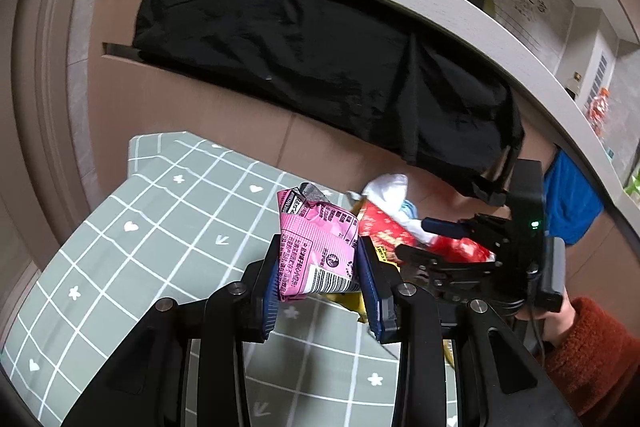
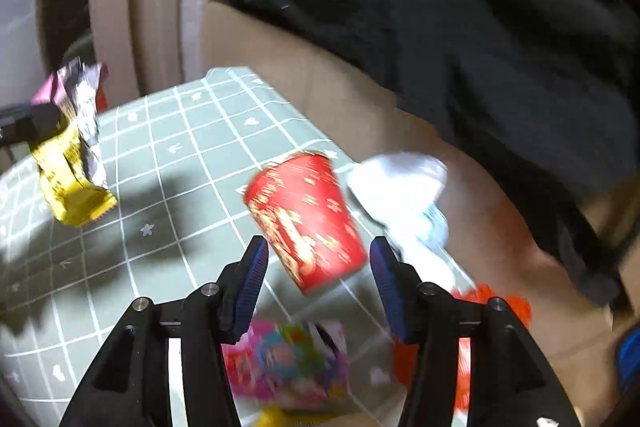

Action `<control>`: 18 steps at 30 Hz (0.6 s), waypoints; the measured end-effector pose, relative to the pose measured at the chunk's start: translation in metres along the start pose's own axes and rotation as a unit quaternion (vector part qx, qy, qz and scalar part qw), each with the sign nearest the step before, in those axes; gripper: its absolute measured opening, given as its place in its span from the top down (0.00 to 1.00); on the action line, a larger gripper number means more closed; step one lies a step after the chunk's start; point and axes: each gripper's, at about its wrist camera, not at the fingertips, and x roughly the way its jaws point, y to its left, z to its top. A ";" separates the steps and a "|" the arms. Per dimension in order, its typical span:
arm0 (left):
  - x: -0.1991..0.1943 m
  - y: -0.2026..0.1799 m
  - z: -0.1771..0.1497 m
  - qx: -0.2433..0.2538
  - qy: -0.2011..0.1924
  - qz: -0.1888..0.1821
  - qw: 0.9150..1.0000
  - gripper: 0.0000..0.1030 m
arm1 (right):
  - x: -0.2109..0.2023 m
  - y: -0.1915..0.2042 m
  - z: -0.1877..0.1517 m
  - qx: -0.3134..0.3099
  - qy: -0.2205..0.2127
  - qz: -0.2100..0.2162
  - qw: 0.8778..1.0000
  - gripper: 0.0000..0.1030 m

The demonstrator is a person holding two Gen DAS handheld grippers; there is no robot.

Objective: Collect trash
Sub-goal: 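Grasp the pink snack bag with the left tool while the right tool grasps the red paper cup, then carry the pink bag and red cup over the bin and open both tools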

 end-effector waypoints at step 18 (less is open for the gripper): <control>0.005 0.008 0.006 -0.020 0.005 0.018 1.000 0.65 | -0.011 -0.014 0.005 0.064 -0.022 -0.010 0.998 0.49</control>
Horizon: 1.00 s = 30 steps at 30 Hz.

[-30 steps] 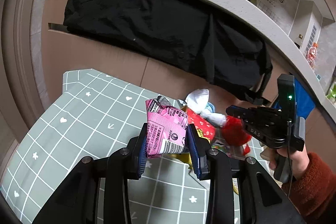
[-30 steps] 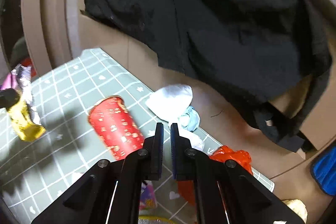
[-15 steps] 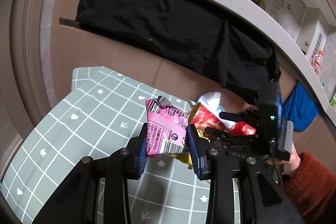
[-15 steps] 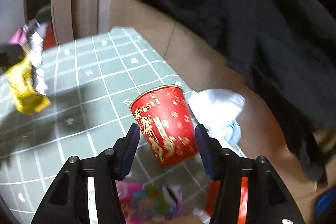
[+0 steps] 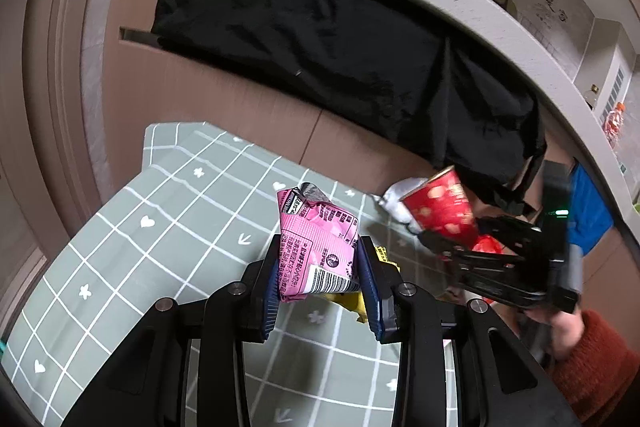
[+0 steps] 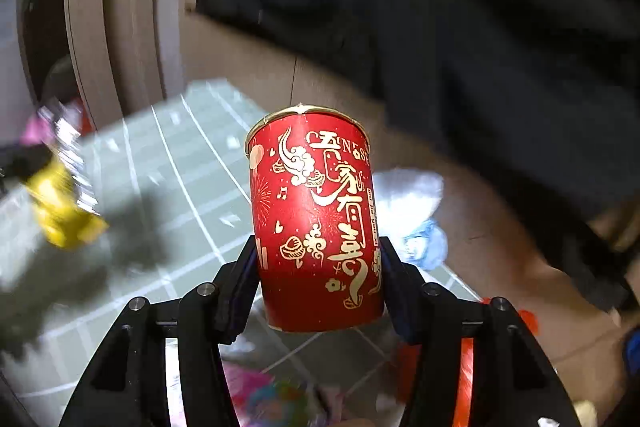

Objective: Collect trash
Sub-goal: 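Carry the pink bag and red cup over the bin and open both tools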

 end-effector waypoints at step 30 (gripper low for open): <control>-0.052 -0.359 -0.025 0.204 -0.111 -0.106 0.967 0.65 | -0.315 -0.169 -0.126 0.170 -0.174 -0.134 0.961 0.48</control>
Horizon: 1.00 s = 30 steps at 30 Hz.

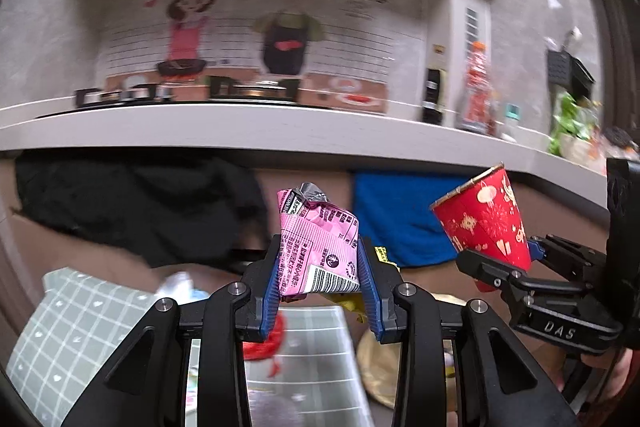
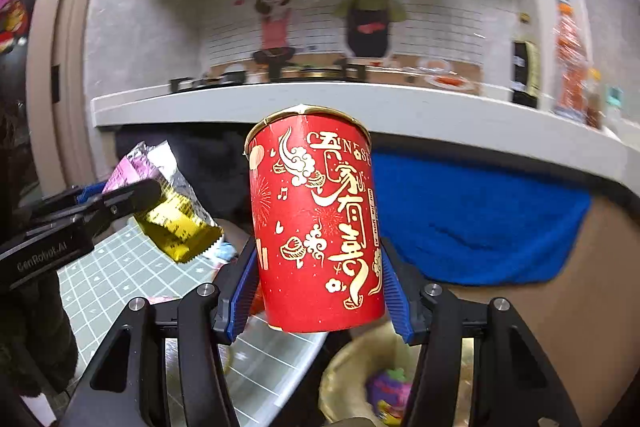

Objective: Collect trash
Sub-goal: 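Carry the pink bag and red cup over the bin and open both tools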

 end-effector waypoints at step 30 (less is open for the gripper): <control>0.113 -0.107 -0.054 0.014 0.108 -0.108 0.988 0.65 | 0.001 -0.128 -0.071 0.110 0.050 -0.075 0.990 0.48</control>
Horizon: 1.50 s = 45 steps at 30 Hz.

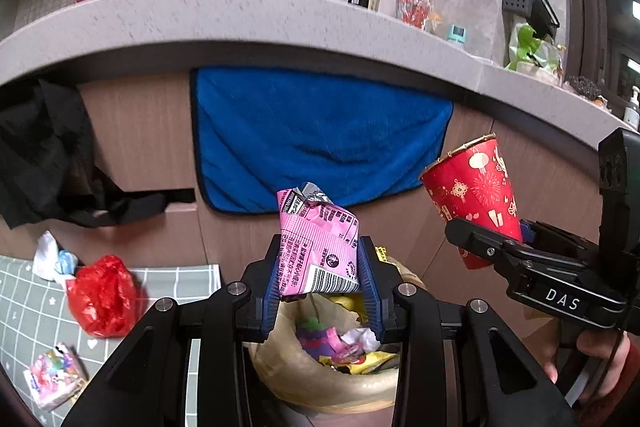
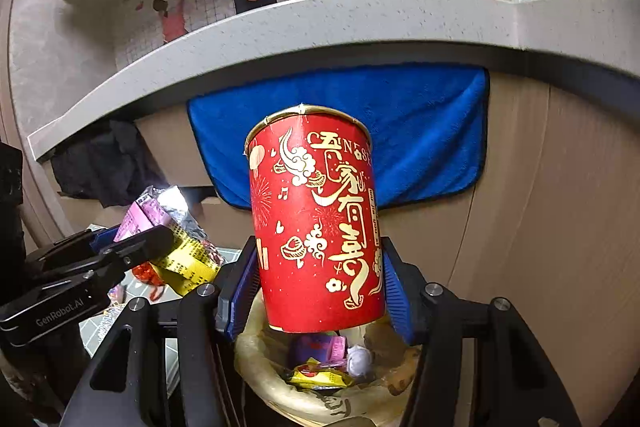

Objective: Collect trash
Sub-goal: 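Carry the pink bag and red cup over the bin and open both tools, then move both tools back over the table trash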

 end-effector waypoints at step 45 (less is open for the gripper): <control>-0.137 0.286 -0.048 -0.117 0.008 0.120 0.986 0.42 | 0.061 0.153 -0.038 -0.044 0.036 0.104 0.993 0.41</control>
